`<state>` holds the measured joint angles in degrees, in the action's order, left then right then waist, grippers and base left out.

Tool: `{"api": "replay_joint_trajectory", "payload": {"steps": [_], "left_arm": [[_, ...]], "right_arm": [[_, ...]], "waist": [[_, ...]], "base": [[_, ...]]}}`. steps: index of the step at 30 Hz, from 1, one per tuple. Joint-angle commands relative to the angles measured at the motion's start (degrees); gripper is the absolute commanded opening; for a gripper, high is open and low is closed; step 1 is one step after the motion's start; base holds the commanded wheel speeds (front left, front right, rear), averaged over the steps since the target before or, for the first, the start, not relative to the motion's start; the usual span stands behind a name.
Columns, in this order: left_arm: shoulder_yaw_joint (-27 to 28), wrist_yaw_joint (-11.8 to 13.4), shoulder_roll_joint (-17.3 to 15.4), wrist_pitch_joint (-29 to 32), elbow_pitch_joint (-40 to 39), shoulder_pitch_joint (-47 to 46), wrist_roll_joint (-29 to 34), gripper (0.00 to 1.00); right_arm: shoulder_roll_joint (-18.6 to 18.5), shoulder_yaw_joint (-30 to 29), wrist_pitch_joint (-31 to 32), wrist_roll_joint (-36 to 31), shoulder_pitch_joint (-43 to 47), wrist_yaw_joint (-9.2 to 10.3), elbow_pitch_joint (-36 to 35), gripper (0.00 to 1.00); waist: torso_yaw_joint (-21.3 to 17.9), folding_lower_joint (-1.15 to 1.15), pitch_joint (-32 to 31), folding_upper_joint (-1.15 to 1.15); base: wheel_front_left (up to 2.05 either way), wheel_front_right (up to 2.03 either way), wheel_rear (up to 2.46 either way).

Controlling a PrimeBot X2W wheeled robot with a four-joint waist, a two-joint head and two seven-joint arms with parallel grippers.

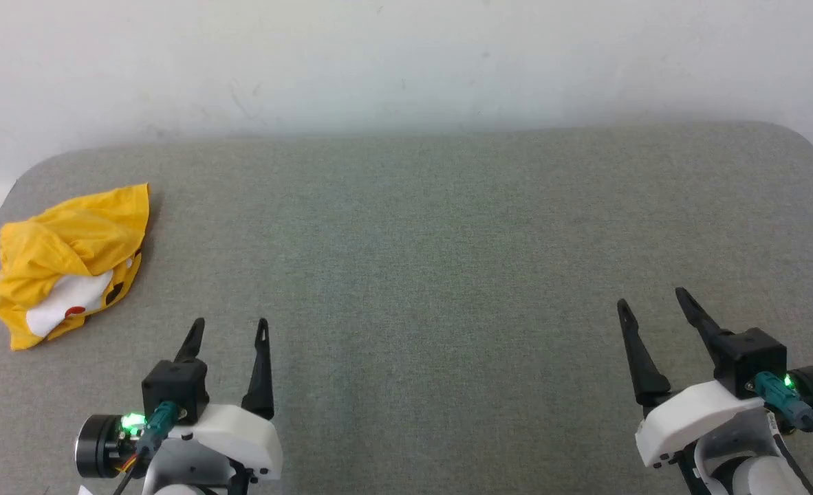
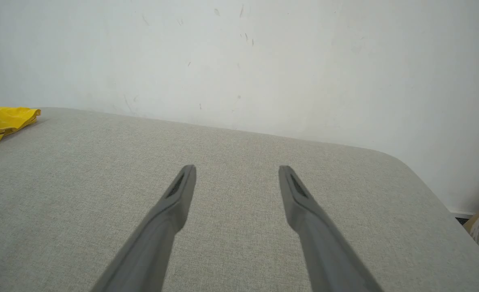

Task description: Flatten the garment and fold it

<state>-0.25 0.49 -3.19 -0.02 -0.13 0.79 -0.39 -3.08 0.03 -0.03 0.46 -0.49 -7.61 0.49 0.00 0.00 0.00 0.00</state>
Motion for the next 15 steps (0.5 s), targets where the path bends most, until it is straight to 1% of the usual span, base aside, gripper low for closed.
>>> {"api": "replay_joint_trajectory", "payload": {"steps": [1, 15], "left_arm": [[-0.02, -0.02, 0.0, -0.11, -0.01, 0.04, -0.04, 1.0], [-0.17, -0.33, 0.04, -1.78, -0.36, 0.51, -0.6, 1.0]], "right_arm": [[0.0, -0.05, -0.11, 0.14, 0.03, 0.0, 0.01, 1.0], [0.02, -1.11, -1.78, 2.23, 0.34, 0.01, 0.23, 1.0]], "waist": [[0.0, 0.0, 0.0, 0.0], [-0.05, 0.0, 0.26, 0.0]], "base": [[0.0, 0.0, 0.0], [0.0, 0.0, 0.0]]}}
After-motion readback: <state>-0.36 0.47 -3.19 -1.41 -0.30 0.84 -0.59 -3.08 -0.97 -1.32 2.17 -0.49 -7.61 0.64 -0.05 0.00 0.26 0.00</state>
